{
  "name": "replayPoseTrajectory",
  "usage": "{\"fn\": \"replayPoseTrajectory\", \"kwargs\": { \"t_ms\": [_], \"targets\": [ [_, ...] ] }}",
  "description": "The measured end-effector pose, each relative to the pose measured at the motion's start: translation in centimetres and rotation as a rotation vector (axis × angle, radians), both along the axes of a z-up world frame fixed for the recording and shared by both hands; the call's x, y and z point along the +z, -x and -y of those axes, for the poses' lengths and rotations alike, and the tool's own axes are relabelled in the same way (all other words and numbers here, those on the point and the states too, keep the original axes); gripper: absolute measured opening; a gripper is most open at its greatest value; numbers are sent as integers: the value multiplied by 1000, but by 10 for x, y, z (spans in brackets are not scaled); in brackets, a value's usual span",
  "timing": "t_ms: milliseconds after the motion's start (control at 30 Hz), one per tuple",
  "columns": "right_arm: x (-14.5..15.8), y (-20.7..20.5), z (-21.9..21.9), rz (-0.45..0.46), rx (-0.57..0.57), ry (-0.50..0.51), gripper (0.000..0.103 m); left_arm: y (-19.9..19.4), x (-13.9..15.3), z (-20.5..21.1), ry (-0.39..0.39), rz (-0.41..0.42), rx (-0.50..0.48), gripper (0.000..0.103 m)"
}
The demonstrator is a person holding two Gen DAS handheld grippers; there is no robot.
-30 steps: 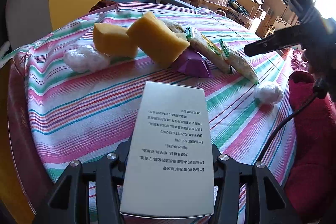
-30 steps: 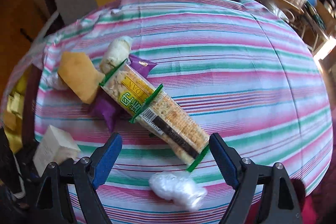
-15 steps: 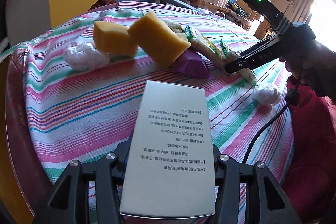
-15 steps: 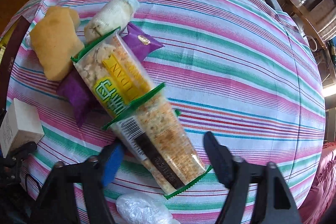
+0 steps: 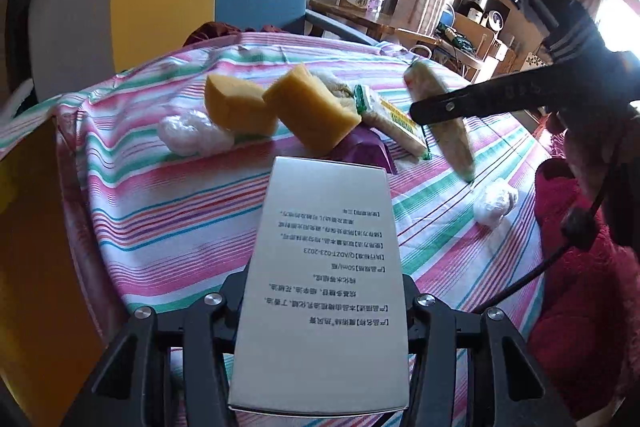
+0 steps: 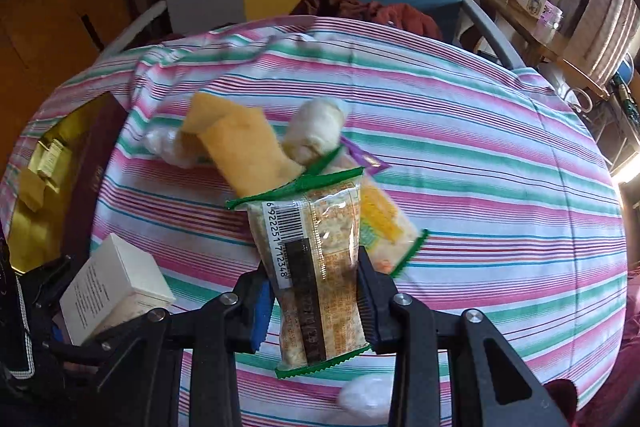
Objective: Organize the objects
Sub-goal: 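Lower the white box into the gold tray and open the left tool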
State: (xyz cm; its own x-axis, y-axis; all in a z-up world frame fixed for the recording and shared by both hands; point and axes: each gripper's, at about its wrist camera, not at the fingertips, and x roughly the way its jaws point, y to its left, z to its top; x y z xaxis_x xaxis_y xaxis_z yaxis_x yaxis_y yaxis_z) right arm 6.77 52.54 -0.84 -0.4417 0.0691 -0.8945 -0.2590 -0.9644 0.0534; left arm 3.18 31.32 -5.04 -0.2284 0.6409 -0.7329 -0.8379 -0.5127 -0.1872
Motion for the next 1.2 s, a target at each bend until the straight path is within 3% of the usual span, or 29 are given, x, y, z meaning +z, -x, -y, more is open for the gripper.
{"fn": "replayPoseTrajectory", "kwargs": {
  "t_ms": [233, 433, 667, 767, 900, 1100, 1200],
  "targets": [
    [-30, 19, 58, -29, 44, 116, 36, 15, 36, 62, -49, -37, 119, 51],
    [-48, 24, 87, 6, 97, 90, 36, 52, 46, 146, -38, -43, 326, 51],
    [-48, 23, 89, -1, 103, 87, 36, 86, 29, 244, 94, -72, 564, 52],
    [-49, 24, 91, 3, 108, 79, 36, 101, 14, 270, 121, -34, 633, 52],
    [-49, 23, 92, 2, 109, 75, 36, 108, 2, 283, 135, 11, 688, 52],
    [-48, 23, 93, 0, 109, 66, 36, 108, -9, 276, 171, 10, 707, 53],
    [-48, 24, 93, 1, 106, 63, 36, 103, -6, 272, 186, -12, 708, 61]
  ]
}}
